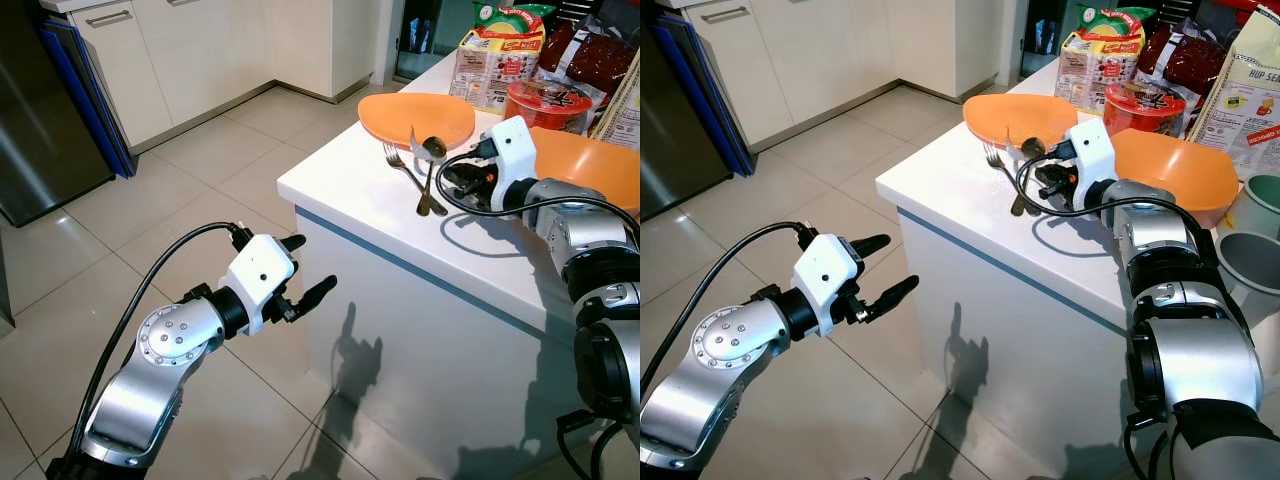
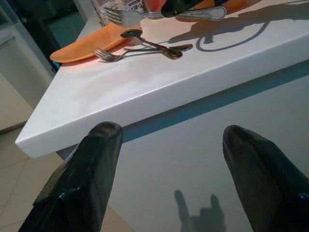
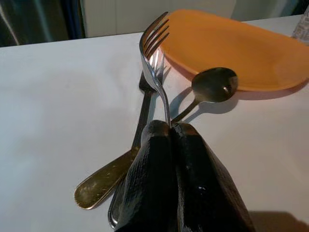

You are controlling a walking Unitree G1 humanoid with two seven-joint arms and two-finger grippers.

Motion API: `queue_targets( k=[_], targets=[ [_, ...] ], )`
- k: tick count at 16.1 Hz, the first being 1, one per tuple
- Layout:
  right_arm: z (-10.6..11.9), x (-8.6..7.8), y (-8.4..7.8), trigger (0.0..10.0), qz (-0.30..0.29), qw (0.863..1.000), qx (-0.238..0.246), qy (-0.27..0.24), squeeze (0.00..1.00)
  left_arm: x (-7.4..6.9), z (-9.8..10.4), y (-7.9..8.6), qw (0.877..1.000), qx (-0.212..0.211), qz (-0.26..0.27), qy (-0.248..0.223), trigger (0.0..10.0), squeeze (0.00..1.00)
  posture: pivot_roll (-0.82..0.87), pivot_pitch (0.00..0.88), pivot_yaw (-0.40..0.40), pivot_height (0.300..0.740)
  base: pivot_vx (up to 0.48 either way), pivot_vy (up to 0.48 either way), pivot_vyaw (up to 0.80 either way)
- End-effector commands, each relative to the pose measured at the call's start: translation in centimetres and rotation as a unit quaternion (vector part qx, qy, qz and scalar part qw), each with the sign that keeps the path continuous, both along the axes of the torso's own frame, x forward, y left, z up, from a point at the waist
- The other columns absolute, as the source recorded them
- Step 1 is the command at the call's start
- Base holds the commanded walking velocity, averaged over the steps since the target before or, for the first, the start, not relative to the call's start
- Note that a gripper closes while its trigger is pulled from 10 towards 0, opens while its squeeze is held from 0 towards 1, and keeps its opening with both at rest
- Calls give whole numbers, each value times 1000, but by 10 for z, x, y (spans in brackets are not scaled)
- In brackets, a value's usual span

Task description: Setting the table

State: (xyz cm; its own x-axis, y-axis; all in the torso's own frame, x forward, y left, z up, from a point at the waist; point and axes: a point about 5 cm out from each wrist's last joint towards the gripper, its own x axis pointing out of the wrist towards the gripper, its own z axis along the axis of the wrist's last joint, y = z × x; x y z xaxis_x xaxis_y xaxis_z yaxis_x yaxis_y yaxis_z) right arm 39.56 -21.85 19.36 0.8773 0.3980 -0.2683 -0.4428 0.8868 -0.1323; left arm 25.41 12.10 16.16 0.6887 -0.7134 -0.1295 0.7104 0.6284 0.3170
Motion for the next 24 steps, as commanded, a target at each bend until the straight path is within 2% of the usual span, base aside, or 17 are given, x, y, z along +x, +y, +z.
queue_targets(
  k=[1,6,7,8,9,13,16,17,19,20,21,22,24],
  targets=[
    [5,0,-3,10000,-7,1000,3,-20,0,3,4,3,1000,6,4,-9,10000,0,-17,0,56,740,0,0,0],
    [26,3,-7,10000,-20,996,68,-61,0,5,6,4,1000,6,8,-15,10000,0,-17,0,61,740,0,0,0],
    [27,3,-6,9137,-19,995,79,-62,0,5,6,4,1000,6,8,-16,10000,0,-19,0,64,740,0,0,0],
    [26,3,-7,3451,-19,994,84,-62,0,5,6,4,1000,7,7,-17,10000,0,-19,0,64,740,0,0,0],
    [25,2,-7,0,-17,994,86,-61,0,5,6,4,1000,7,7,-18,10000,0,-21,0,68,740,0,0,0],
    [28,1,-9,0,-21,991,109,-69,0,9,7,2,1000,7,9,-24,10000,0,-31,0,76,740,0,0,0],
    [40,3,-10,0,-27,981,171,-85,0,12,8,2,999,2,23,-32,10000,0,-28,0,70,740,0,0,0],
    [47,1,-9,0,-22,965,246,-92,0,15,10,6,998,-4,49,-40,10000,0,-14,0,58,740,0,0,0],
    [50,-9,-9,0,-6,937,333,-103,0,19,13,15,994,-14,91,-53,10000,0,5,0,37,740,0,0,0],
    [51,-12,-9,0,-4,929,355,-107,0,21,14,17,993,-16,102,-57,10000,0,7,0,33,740,0,0,0],
    [55,-20,-6,0,6,914,389,-114,0,23,17,20,990,-24,120,-62,10000,0,9,0,26,740,0,0,0],
    [60,-32,1,0,26,900,418,-120,0,25,20,22,987,-37,140,-65,10000,0,7,0,24,740,0,0,0],
    [65,-51,13,0,56,882,451,-122,0,27,23,22,983,-59,158,-66,10000,0,-2,0,18,740,0,0,0]
  ],
)
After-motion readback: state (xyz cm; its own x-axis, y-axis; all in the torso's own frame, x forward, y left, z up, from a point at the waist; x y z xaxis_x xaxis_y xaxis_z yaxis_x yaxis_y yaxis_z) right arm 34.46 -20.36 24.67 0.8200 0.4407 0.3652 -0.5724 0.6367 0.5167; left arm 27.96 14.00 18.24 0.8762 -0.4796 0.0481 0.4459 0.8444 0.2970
